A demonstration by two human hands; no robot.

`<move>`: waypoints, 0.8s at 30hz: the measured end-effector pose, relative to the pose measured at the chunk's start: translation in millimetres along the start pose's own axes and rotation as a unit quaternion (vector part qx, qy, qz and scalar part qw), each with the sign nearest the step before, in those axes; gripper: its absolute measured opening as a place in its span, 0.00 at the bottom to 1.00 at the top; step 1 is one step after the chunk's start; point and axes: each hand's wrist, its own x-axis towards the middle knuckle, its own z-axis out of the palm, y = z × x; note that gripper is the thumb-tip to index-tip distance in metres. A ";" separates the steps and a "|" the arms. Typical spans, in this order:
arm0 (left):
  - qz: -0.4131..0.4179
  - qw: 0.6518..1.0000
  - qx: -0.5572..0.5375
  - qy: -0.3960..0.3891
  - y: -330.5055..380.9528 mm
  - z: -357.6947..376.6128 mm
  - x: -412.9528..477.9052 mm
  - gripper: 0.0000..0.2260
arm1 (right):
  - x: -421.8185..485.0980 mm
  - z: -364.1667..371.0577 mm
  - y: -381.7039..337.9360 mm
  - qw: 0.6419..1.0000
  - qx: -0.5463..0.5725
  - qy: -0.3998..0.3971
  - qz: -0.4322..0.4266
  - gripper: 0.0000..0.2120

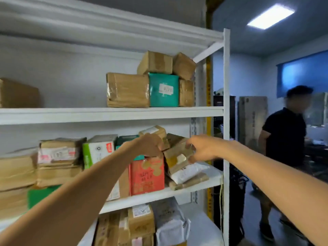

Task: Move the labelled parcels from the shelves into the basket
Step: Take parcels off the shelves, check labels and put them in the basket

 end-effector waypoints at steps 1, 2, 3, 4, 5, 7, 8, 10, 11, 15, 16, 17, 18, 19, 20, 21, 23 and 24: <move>-0.029 0.999 0.014 0.013 -12.9 -6.9 -6.7 0.16 | 10.6 -4.8 -13.2 1.000 -0.002 0.008 -0.026 0.21; -0.057 0.998 0.029 0.018 -25.1 -12.5 -13.6 0.17 | 19.1 -9.4 -26.5 0.998 -0.006 0.017 -0.053 0.19; -0.080 0.995 0.048 0.018 -35.2 -19.6 -22.0 0.18 | 27.9 -14.1 -38.9 0.996 -0.009 0.028 -0.079 0.18; -0.109 0.992 0.059 0.021 -47.3 -26.8 -29.7 0.17 | 35.9 -18.3 -50.4 0.994 -0.011 0.039 -0.106 0.18; -0.137 0.989 0.055 0.031 -58.7 -35.1 -36.8 0.16 | 42.9 -22.1 -60.7 0.991 -0.010 0.049 -0.127 0.18; -0.181 0.980 0.046 0.071 -81.9 -54.5 -49.8 0.13 | 57.4 -29.7 -75.0 0.986 -0.001 0.062 -0.152 0.22; -0.195 0.975 0.063 0.086 -92.6 -66.1 -54.3 0.13 | 65.5 -35.0 -78.4 0.985 0.004 0.067 -0.159 0.26; -0.215 0.966 0.098 0.101 -111.9 -93.3 -58.5 0.13 | 82.6 -51.4 -79.9 0.983 -0.004 0.078 -0.163 0.30; -0.223 0.963 0.106 0.110 -119.2 -107.3 -59.1 0.14 | 89.9 -62.2 -80.1 0.983 -0.009 0.087 -0.164 0.30; -0.216 0.960 0.104 0.147 -131.9 -153.5 -53.6 0.14 | 110.7 -103.1 -82.7 0.975 0.014 0.153 -0.160 0.23; -0.208 0.960 0.101 0.159 -134.6 -160.7 -48.6 0.14 | 115.9 -109.2 -83.8 0.973 0.018 0.166 -0.157 0.22; -0.197 0.959 0.103 0.173 -138.4 -165.8 -42.8 0.14 | 123.2 -113.2 -85.1 0.972 0.021 0.178 -0.154 0.21; -0.188 0.958 0.108 0.189 -142.7 -169.9 -35.1 0.16 | 130.5 -116.5 -85.8 0.970 0.027 0.193 -0.147 0.20; -0.182 0.955 0.117 0.204 -147.6 -172.9 -26.7 0.18 | 137.4 -119.0 -85.9 0.967 0.038 0.210 -0.139 0.20; -0.180 0.952 0.121 0.216 -154.2 -174.9 -17.3 0.21 | 143.1 -121.9 -86.8 0.963 0.054 0.229 -0.129 0.19; -0.182 0.950 0.120 0.223 -160.9 -175.7 -8.4 0.25 | 147.8 -124.2 -88.2 0.959 0.068 0.247 -0.119 0.19; -0.176 0.953 0.095 0.226 -173.9 -175.1 9.2 0.31 | 157.5 -126.3 -90.8 0.955 0.072 0.271 -0.095 0.20; -0.165 0.957 0.078 0.224 -180.2 -174.8 17.7 0.33 | 162.8 -127.2 -92.1 0.955 0.066 0.278 -0.078 0.21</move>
